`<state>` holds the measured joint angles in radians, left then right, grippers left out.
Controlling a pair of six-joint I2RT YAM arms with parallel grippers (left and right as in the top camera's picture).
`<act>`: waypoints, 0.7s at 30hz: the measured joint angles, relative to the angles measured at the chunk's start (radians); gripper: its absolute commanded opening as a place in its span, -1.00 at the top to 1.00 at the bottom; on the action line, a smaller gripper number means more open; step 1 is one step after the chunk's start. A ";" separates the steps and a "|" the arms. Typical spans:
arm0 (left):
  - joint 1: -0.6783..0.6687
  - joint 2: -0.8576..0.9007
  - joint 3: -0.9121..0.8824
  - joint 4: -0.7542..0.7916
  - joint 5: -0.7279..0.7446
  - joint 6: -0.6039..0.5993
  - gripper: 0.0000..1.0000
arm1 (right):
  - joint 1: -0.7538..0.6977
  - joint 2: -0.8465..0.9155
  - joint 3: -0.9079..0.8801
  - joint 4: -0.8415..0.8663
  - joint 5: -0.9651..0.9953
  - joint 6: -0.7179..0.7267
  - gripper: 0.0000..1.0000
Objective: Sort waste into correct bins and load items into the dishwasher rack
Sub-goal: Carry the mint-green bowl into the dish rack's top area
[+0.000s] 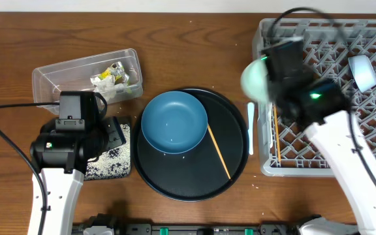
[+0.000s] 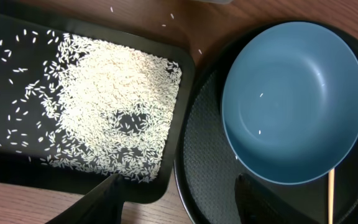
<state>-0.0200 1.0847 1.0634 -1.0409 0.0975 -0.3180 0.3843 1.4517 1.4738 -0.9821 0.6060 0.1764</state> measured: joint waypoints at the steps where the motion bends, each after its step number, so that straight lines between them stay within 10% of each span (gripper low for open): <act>1: 0.000 0.000 0.000 0.000 0.000 0.000 -0.17 | -0.024 -0.001 0.001 0.028 0.040 -0.015 0.98; 11: 0.000 0.000 0.000 0.000 0.000 0.000 -0.17 | -0.262 0.092 0.000 0.422 0.398 -0.116 0.97; 21: 0.000 0.000 0.004 0.001 0.000 0.000 -0.17 | -0.355 0.355 0.000 1.087 0.721 -0.546 0.98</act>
<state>-0.0196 1.0847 1.0672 -1.0401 0.0975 -0.3180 0.0292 1.8069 1.4738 0.1051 1.3273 -0.3698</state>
